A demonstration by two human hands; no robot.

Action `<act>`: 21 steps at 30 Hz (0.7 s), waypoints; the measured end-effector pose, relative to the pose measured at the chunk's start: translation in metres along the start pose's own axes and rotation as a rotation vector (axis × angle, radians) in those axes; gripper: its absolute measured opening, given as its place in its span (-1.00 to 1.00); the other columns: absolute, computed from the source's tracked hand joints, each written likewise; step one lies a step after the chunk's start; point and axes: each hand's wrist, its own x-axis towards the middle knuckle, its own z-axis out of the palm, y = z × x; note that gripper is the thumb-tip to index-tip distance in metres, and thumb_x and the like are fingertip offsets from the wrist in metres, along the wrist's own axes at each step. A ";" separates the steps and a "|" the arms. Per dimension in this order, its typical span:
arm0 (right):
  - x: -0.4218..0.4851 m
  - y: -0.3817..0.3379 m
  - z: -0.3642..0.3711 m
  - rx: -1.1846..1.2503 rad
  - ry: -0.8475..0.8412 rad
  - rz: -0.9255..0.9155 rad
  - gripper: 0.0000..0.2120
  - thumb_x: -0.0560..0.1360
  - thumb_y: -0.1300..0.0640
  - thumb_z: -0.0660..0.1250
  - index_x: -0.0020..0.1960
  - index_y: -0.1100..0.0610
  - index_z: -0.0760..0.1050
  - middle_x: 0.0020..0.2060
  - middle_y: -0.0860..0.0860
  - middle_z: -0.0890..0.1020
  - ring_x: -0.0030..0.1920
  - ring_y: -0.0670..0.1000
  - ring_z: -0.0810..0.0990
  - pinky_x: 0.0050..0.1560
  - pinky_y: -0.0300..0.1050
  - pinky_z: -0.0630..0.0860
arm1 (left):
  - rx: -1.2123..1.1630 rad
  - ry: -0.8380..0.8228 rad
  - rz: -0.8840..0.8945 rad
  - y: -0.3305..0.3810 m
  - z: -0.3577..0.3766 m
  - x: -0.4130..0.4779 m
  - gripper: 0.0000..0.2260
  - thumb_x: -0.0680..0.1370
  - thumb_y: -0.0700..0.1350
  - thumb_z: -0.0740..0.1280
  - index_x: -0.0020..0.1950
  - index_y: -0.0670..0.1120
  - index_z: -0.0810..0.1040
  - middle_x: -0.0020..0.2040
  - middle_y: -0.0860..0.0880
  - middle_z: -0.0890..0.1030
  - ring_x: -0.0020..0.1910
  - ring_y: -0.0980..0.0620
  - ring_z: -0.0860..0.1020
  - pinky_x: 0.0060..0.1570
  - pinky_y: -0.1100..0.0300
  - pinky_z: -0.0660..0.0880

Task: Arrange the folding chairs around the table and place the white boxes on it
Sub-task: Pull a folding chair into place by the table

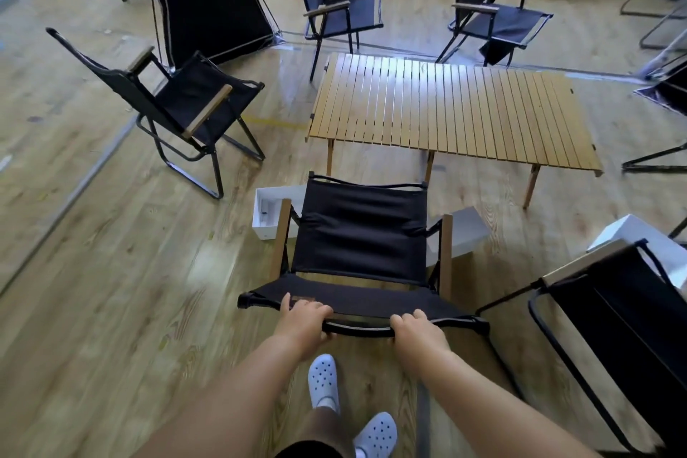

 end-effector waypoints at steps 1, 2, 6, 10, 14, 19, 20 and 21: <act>-0.001 0.000 0.004 -0.001 0.008 0.004 -0.66 0.61 0.20 0.14 0.38 0.12 0.29 0.26 0.09 0.47 0.29 0.12 0.33 0.07 -0.03 0.45 | 0.018 0.016 0.009 0.000 0.003 -0.003 -0.60 0.60 0.15 0.21 0.42 0.12 0.36 0.42 0.11 0.39 0.48 0.02 0.25 0.48 -0.19 -0.18; -0.002 -0.001 0.007 -0.006 0.019 0.003 -0.60 0.59 0.22 0.14 0.42 0.12 0.25 0.28 0.08 0.44 0.30 0.13 0.32 0.10 -0.03 0.46 | 0.035 0.022 0.013 -0.001 0.006 -0.006 -0.57 0.61 0.16 0.18 0.46 0.11 0.32 0.47 0.11 0.34 0.51 0.03 0.20 0.48 -0.18 -0.20; -0.005 0.002 0.011 0.020 0.023 0.002 -0.57 0.62 0.07 0.13 0.47 0.09 0.22 0.32 0.05 0.40 0.37 0.11 0.28 0.15 -0.02 0.47 | 0.006 0.003 0.004 -0.003 0.006 -0.011 -0.48 0.61 0.27 0.06 0.52 0.09 0.25 0.55 0.07 0.22 0.55 0.05 0.10 0.47 -0.17 -0.27; -0.007 0.009 0.006 0.011 0.102 -0.006 -0.62 0.62 -0.11 0.09 0.34 0.06 0.36 0.21 0.01 0.44 0.27 0.07 0.36 0.09 -0.03 0.50 | -0.048 0.027 -0.027 -0.011 -0.001 -0.011 -0.44 0.61 0.30 -0.03 0.54 0.07 0.21 0.55 0.07 0.24 0.54 0.05 0.13 0.49 -0.17 -0.25; -0.005 0.013 0.006 0.012 0.183 -0.001 -0.62 0.61 -0.13 0.12 0.34 0.03 0.37 0.17 -0.01 0.45 0.21 0.05 0.39 0.08 -0.06 0.50 | -0.017 0.009 -0.073 -0.026 -0.008 -0.010 -0.45 0.62 0.29 -0.02 0.54 0.07 0.22 0.52 0.08 0.28 0.53 0.04 0.17 0.48 -0.21 -0.20; 0.000 0.000 0.006 -0.003 0.191 -0.020 -0.62 0.60 -0.15 0.12 0.33 0.01 0.40 0.16 -0.03 0.46 0.19 0.03 0.41 0.08 -0.07 0.48 | 0.013 0.030 -0.098 -0.055 -0.013 -0.010 -0.45 0.61 0.29 -0.01 0.51 0.04 0.29 0.48 0.07 0.35 0.49 0.03 0.24 0.49 -0.14 -0.03; 0.001 -0.004 0.005 -0.007 0.197 -0.021 -0.61 0.60 -0.17 0.11 0.33 0.00 0.40 0.16 -0.03 0.47 0.19 0.03 0.41 0.09 -0.06 0.47 | 0.042 0.038 -0.090 -0.061 -0.014 -0.011 -0.44 0.61 0.29 -0.01 0.51 0.02 0.30 0.47 0.05 0.37 0.48 0.02 0.26 0.49 -0.08 0.04; 0.000 -0.008 0.004 -0.014 0.202 -0.016 -0.59 0.60 -0.18 0.10 0.33 0.00 0.40 0.18 -0.03 0.47 0.20 0.03 0.42 0.10 -0.05 0.47 | 0.072 0.038 -0.089 -0.067 -0.014 -0.011 -0.44 0.62 0.28 -0.01 0.51 0.01 0.30 0.47 0.04 0.38 0.47 0.02 0.27 0.48 -0.06 0.07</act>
